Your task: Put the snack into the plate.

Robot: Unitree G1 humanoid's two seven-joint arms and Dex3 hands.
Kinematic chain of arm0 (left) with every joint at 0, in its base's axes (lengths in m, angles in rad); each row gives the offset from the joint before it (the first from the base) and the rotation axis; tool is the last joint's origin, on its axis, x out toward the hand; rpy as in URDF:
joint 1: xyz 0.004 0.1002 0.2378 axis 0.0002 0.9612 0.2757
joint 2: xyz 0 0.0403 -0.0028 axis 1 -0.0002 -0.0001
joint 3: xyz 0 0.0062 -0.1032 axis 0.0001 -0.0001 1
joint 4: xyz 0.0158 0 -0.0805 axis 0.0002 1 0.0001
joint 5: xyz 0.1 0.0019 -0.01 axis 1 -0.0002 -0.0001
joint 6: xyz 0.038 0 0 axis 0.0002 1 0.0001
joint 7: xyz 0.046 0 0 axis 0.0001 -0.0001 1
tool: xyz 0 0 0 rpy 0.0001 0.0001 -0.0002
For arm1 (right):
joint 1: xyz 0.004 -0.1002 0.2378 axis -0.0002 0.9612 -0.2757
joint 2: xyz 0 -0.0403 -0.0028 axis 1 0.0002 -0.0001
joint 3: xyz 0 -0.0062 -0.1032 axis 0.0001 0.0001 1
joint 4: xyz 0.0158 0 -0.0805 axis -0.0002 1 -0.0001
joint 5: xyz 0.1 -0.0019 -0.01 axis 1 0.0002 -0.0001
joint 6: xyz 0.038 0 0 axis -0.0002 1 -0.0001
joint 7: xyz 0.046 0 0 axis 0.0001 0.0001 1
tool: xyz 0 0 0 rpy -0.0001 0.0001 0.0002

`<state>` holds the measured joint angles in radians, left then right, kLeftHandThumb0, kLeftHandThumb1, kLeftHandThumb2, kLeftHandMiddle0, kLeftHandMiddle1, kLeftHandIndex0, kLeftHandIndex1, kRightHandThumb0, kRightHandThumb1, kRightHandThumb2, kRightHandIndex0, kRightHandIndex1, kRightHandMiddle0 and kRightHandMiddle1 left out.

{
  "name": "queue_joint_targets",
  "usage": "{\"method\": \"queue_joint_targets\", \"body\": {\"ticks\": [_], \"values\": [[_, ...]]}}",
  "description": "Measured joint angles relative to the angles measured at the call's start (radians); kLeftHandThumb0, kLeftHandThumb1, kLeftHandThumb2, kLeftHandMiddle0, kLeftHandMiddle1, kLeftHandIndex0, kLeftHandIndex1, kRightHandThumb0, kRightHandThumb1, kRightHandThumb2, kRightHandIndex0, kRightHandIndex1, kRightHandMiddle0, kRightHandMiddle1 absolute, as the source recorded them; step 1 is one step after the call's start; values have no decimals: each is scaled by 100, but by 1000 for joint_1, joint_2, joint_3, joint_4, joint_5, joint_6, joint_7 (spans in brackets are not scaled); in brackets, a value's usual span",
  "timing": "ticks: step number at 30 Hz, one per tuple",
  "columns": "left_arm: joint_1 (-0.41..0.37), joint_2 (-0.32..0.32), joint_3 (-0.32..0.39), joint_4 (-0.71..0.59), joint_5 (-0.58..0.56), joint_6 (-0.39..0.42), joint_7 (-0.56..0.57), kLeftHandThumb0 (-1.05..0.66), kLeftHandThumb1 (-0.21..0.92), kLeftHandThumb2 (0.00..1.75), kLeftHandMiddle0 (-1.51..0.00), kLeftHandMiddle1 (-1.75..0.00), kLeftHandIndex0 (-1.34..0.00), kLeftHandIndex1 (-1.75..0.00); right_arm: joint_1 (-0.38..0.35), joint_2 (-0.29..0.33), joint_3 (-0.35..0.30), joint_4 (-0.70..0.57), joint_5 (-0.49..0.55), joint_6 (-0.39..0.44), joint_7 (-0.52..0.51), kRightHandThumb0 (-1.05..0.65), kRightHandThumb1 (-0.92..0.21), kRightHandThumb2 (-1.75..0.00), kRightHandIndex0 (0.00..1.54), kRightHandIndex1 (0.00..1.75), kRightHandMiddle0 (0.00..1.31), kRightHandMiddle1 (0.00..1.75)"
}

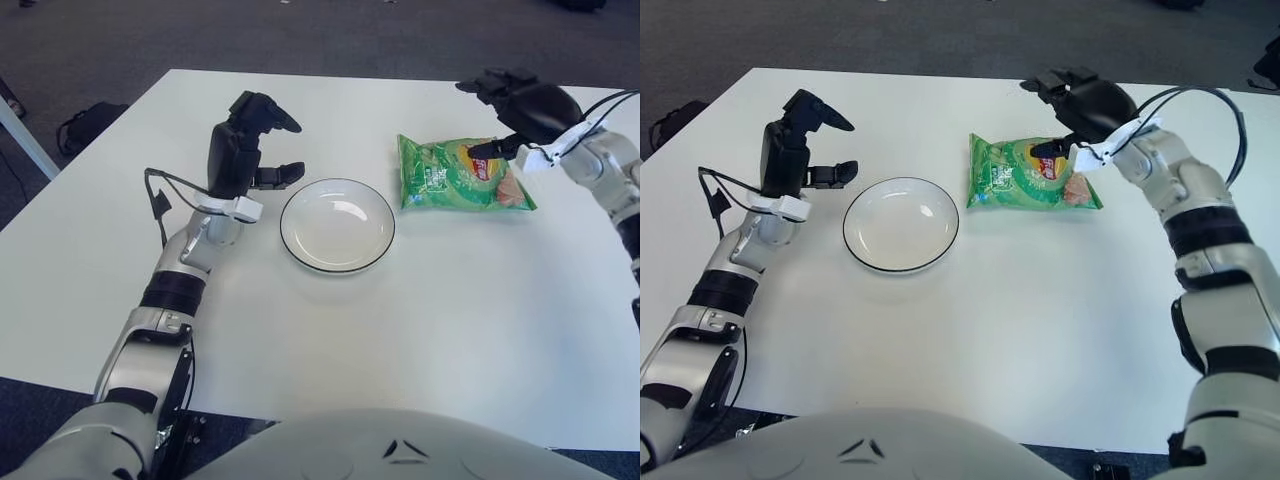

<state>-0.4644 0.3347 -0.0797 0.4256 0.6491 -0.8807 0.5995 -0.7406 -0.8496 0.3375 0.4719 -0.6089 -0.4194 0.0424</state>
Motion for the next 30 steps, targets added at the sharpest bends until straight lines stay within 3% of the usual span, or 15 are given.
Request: {"method": "queue_joint_targets", "body": {"ticks": [5,16,26,30], "values": [[0,0,0,19,1,-1,11,-1,35,124,-61,-171,-42,-163,63,23,-40,-126,0,136,85,-97,-92,-74,23,11,0,68],[0,-1,0,25,5,15,33,-1,34,127,-61,-174,-44,-162,102,76,-54,-225,-19,329,214,-103,-92,-83,18,7,0,55],[0,-5,0,27,8,27,56,-1,27,131,-67,-175,-53,-152,112,99,-54,-277,-34,377,295,-105,-92,-85,12,4,0,52],[0,-5,0,27,9,29,62,-1,29,134,-56,-175,-52,-168,117,101,-51,-294,-35,384,335,-105,-92,-88,13,4,0,53]]}}
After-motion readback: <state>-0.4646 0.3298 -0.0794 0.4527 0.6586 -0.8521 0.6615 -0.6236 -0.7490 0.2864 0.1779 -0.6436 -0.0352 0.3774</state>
